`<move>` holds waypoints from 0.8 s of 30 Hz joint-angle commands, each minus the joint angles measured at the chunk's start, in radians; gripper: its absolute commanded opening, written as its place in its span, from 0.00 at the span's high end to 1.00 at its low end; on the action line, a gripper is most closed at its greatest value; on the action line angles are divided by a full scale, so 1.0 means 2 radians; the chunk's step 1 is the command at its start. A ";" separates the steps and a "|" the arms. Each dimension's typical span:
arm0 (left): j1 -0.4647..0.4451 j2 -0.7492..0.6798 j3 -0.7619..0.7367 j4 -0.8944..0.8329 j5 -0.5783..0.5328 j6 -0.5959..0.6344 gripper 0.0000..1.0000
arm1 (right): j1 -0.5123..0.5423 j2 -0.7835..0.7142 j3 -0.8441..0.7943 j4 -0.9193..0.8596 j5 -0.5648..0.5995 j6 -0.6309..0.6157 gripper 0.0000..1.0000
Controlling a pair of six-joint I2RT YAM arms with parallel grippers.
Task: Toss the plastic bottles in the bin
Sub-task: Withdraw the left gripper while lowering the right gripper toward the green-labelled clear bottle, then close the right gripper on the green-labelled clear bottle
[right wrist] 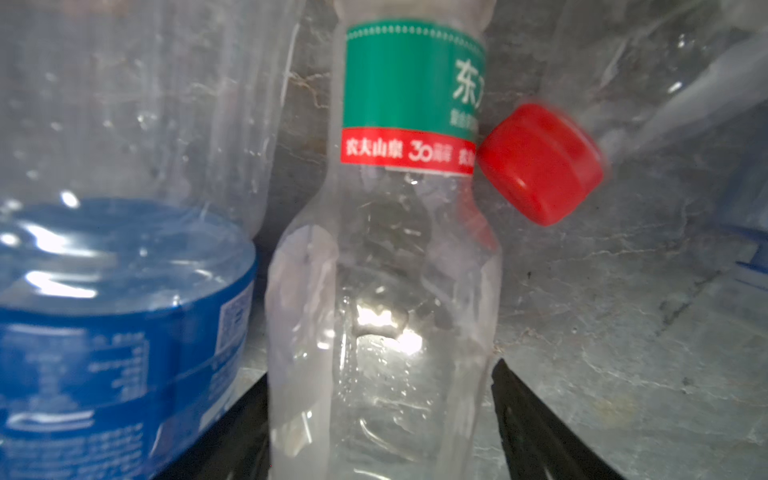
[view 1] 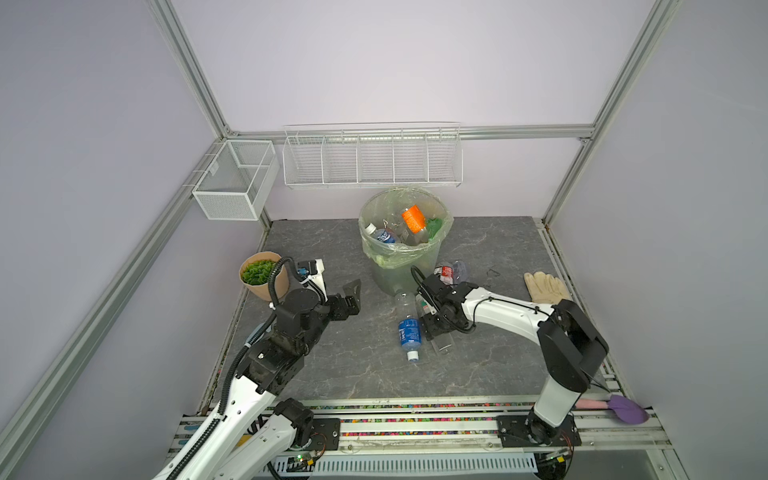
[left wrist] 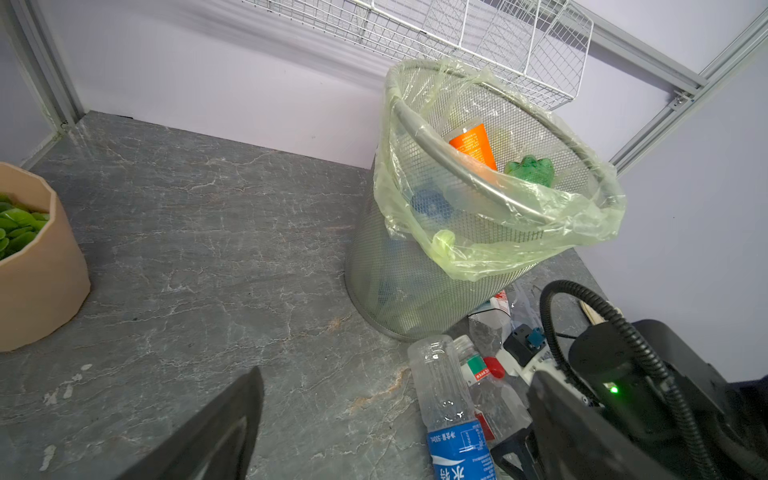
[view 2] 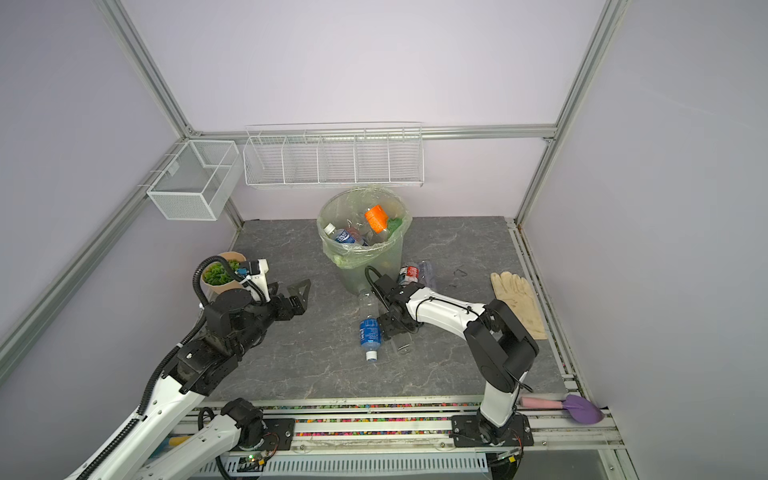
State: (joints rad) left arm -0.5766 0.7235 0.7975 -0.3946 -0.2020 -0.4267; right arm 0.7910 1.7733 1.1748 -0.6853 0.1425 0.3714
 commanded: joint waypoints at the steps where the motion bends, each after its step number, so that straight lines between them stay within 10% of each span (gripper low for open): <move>1: -0.002 -0.003 -0.007 -0.011 -0.009 -0.005 0.02 | 0.009 0.007 0.006 -0.016 0.018 0.016 0.20; 14: -0.002 -0.007 -0.012 -0.012 -0.009 -0.008 0.02 | 0.031 -0.032 -0.003 -0.027 0.041 0.027 0.51; 24: -0.002 -0.012 -0.012 -0.011 -0.007 -0.010 0.02 | 0.047 -0.107 -0.024 -0.020 0.056 0.026 0.56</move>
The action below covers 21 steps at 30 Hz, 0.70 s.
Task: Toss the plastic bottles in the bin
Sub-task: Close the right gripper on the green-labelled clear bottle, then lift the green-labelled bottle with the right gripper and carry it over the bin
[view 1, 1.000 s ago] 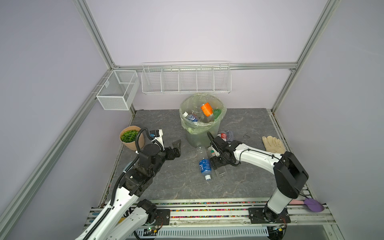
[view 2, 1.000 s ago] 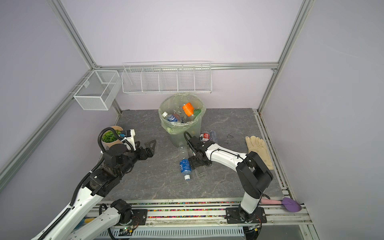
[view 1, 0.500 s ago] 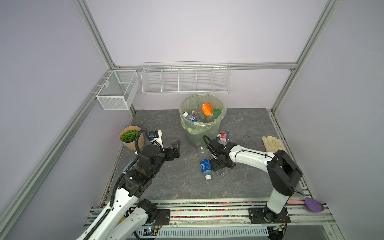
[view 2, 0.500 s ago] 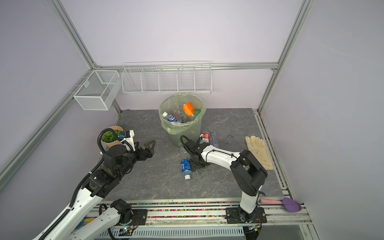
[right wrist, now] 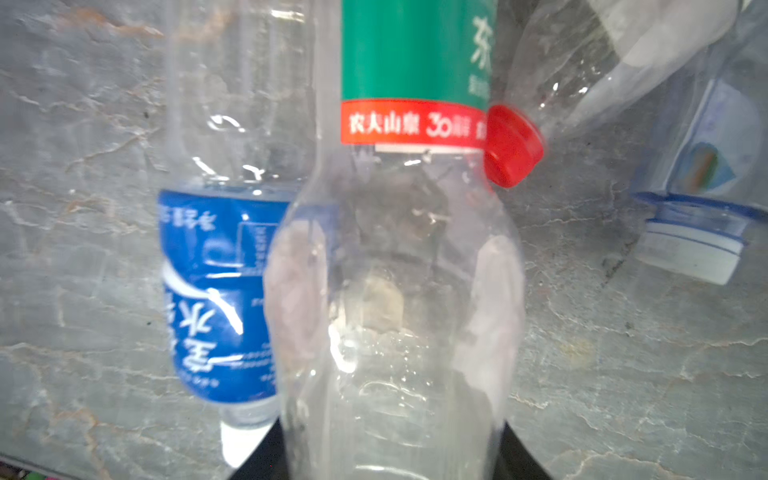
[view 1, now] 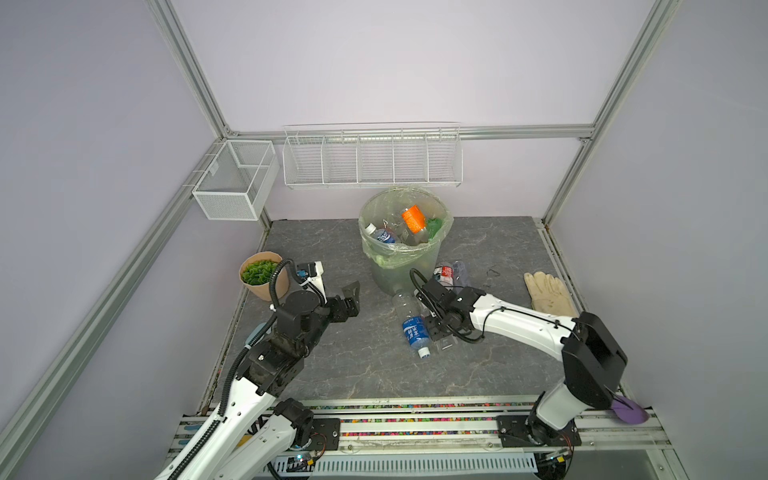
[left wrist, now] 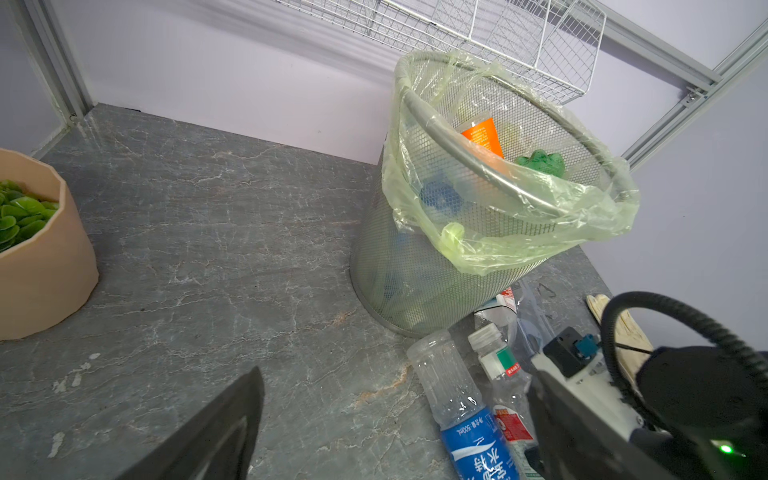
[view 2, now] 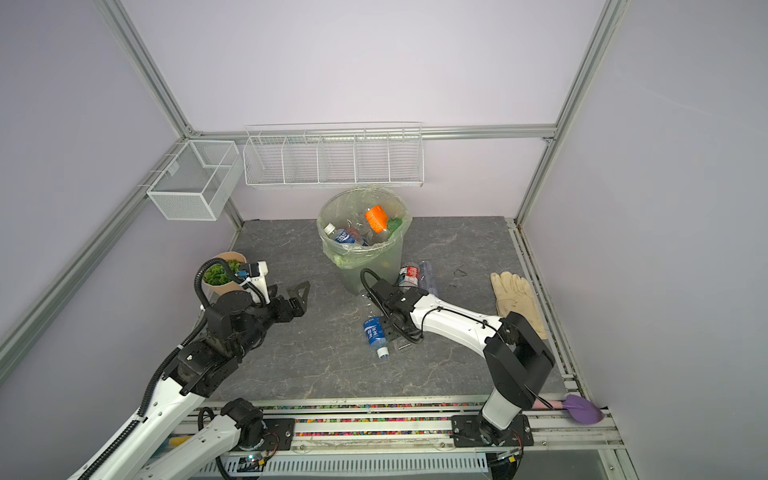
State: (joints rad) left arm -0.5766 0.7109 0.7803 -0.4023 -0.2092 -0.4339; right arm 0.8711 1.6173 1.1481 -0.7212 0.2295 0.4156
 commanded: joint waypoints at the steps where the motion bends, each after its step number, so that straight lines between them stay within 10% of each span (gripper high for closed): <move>1: -0.002 -0.004 -0.005 -0.008 -0.003 -0.007 0.02 | 0.009 -0.040 -0.014 0.000 0.013 0.003 0.56; 21: -0.002 0.000 -0.015 0.005 0.011 -0.019 0.02 | 0.015 -0.324 -0.082 0.052 0.075 -0.054 0.57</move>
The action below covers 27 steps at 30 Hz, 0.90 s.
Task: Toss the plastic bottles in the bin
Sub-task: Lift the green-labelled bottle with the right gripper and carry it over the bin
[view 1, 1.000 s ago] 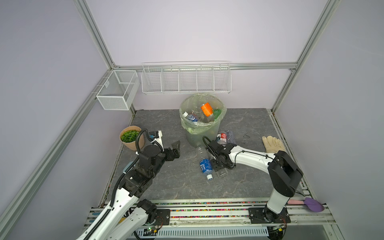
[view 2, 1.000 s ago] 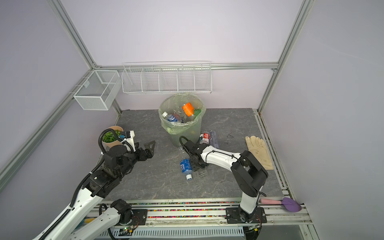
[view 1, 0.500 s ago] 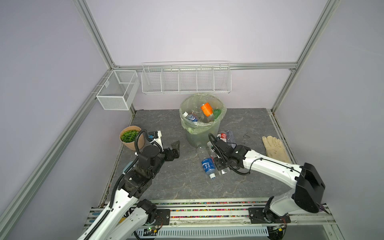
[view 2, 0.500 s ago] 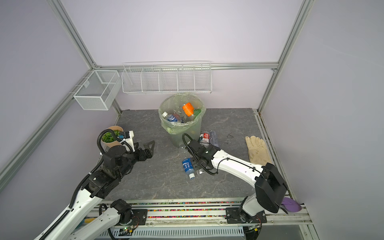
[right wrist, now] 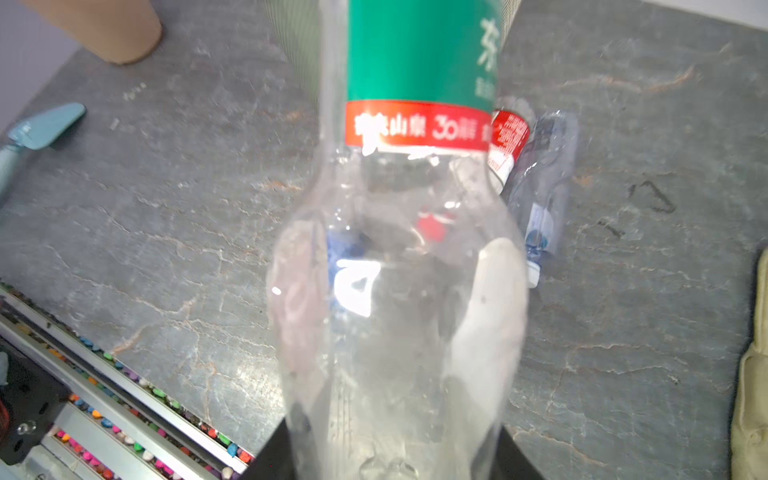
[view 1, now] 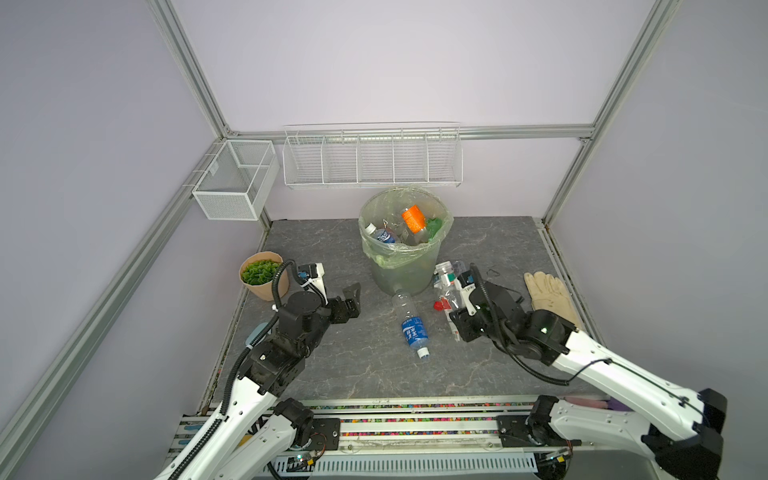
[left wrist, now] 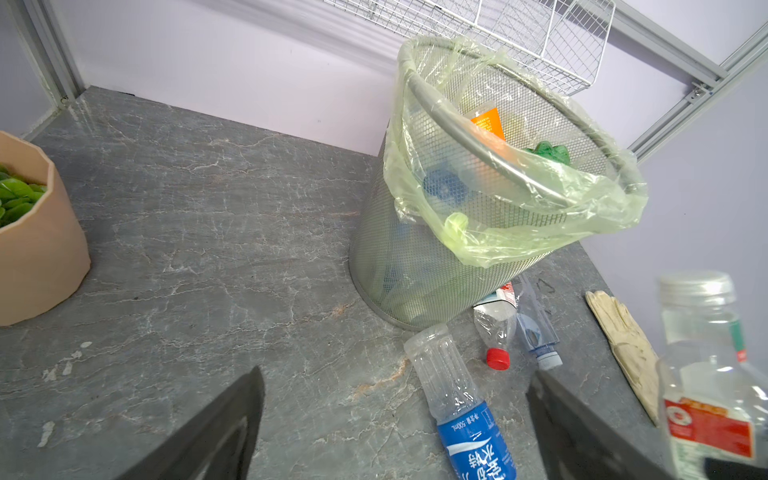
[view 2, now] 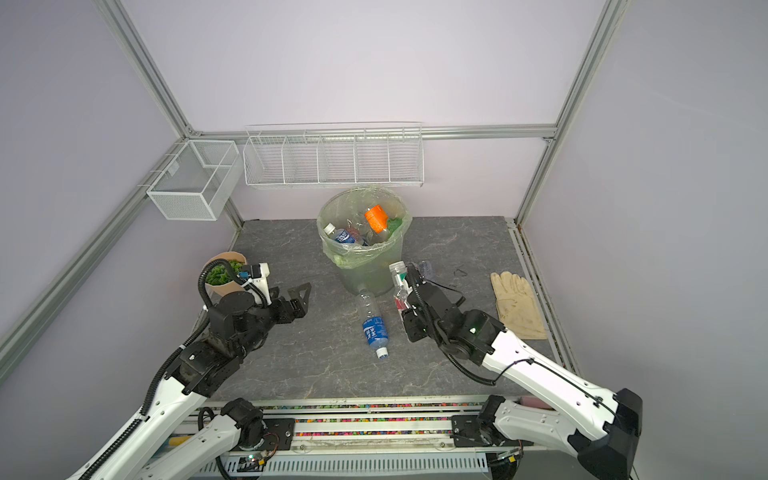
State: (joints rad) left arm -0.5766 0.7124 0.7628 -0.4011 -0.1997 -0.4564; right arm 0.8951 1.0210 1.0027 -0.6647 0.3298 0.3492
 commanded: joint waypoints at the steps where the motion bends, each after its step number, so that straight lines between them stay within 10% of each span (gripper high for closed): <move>1: -0.002 0.000 -0.006 0.005 0.007 -0.009 0.02 | 0.003 -0.039 -0.009 0.028 0.029 -0.026 0.57; 27: -0.002 0.038 -0.047 0.038 0.052 -0.034 0.02 | 0.004 -0.082 0.072 0.129 0.032 -0.153 0.56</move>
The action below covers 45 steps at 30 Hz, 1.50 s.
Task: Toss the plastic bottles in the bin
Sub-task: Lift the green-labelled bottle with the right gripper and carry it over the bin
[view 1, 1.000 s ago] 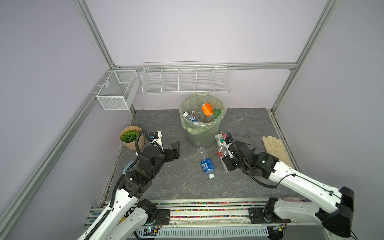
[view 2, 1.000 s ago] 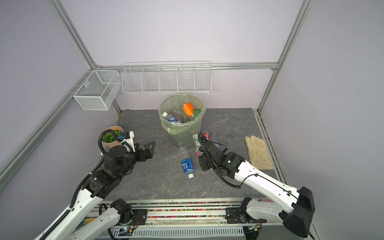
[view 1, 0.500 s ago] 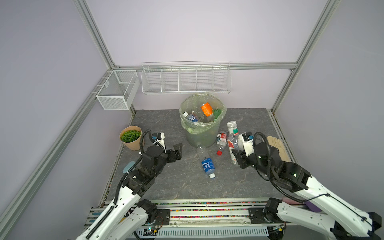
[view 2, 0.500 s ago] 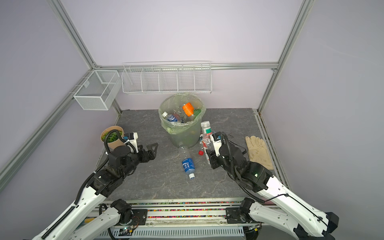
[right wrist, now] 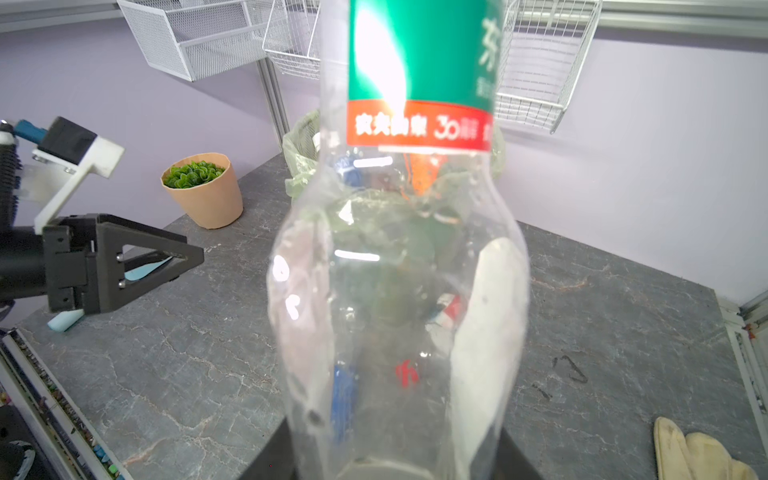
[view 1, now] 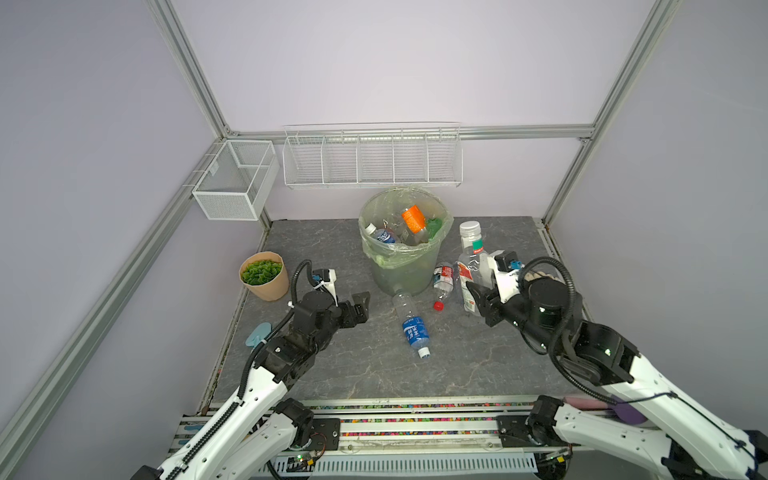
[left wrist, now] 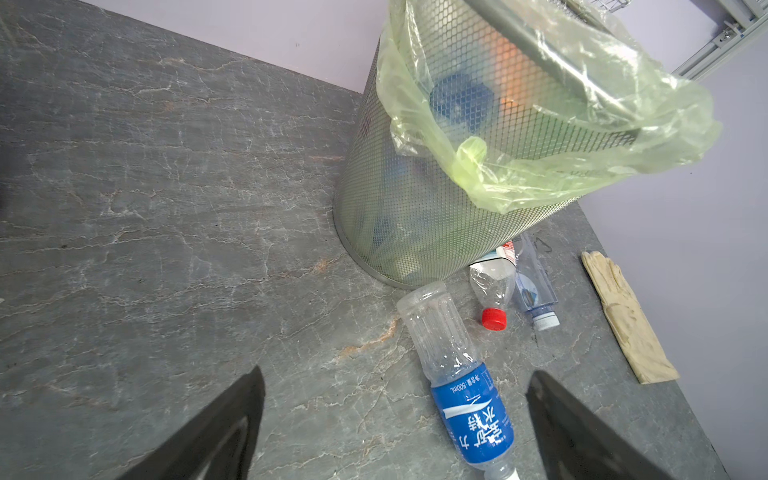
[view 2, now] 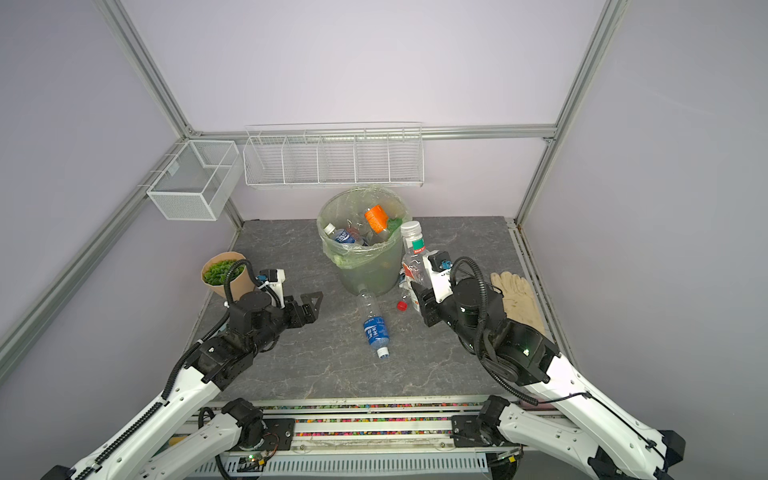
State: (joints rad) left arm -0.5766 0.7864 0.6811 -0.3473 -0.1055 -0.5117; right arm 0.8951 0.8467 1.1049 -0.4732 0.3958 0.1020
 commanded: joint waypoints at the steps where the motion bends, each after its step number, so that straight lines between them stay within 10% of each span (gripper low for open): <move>1: -0.002 0.002 -0.007 0.012 0.006 -0.008 0.02 | 0.003 0.009 0.027 0.037 -0.003 -0.034 0.56; 34: -0.002 -0.011 -0.018 0.002 0.001 0.004 0.02 | -0.014 0.220 0.269 0.074 -0.034 -0.093 0.54; 45: -0.002 -0.014 -0.018 -0.007 -0.002 0.005 0.02 | -0.101 0.333 0.371 0.043 -0.124 -0.031 0.53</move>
State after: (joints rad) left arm -0.5766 0.7696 0.6559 -0.3355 -0.0971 -0.5114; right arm 0.7254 1.4605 1.8084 -0.3775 0.2253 -0.0025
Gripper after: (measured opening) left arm 0.978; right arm 0.468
